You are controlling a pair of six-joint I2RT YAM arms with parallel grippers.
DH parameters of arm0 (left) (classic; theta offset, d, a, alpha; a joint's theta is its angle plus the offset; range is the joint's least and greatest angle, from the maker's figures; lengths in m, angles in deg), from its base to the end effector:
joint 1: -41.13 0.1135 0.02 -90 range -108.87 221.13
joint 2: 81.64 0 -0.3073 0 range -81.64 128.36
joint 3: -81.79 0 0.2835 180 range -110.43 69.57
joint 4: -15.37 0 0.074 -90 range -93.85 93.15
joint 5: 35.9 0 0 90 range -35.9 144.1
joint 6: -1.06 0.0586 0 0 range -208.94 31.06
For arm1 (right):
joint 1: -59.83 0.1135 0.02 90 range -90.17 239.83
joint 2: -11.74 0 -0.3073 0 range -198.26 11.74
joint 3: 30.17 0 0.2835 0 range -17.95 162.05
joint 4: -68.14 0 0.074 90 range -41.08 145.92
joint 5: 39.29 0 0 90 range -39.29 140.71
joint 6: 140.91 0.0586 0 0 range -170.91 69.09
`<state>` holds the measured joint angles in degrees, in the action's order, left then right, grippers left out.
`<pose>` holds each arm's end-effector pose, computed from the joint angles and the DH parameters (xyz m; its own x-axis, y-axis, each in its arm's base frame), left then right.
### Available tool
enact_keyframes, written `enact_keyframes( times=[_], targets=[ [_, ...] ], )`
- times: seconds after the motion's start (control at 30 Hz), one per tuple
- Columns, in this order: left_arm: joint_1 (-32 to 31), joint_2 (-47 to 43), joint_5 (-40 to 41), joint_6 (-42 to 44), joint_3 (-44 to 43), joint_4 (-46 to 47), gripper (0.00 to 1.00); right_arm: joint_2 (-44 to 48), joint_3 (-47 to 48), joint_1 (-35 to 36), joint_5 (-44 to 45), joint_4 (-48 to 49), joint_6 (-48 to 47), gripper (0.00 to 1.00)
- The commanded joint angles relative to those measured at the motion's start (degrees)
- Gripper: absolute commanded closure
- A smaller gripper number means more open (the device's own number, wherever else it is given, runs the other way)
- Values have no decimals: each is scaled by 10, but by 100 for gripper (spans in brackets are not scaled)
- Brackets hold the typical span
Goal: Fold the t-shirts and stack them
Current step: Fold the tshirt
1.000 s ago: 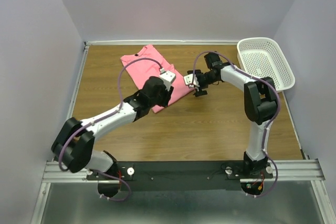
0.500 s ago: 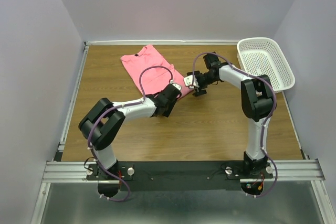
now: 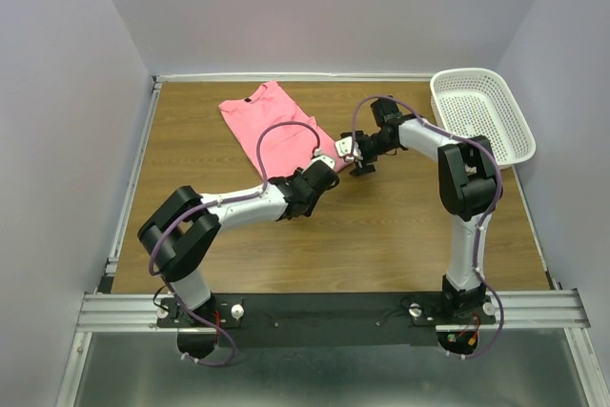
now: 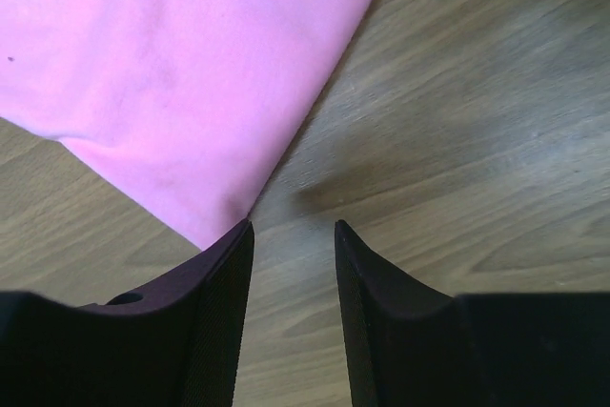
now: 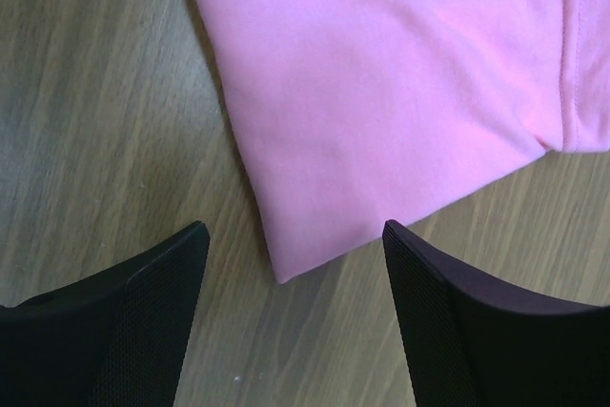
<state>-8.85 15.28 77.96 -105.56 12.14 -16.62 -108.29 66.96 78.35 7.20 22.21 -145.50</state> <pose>0.2588 -0.2714 0.1790 -0.6919 0.4172 -0.5892 0.3856 0.9035 0.1869 0.4395 0.1898 0.1606 0.5354 -0.5831 -0.6111 -0.8441 -0.3440 -0.4114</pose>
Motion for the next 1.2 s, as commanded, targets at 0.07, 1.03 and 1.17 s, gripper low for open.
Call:
enact_keyframes(
  times=[0.07,1.03,1.17],
  targets=[
    [-6,-24,63,-28,4,-8,51,4,-15,-2,-36,-24,-7,19],
    [30,79,-3,4,-2,25,100,-50,17,19,4,-33,-20,40],
    [30,64,-28,10,5,37,100,-68,39,25,20,-34,8,61]
  ],
)
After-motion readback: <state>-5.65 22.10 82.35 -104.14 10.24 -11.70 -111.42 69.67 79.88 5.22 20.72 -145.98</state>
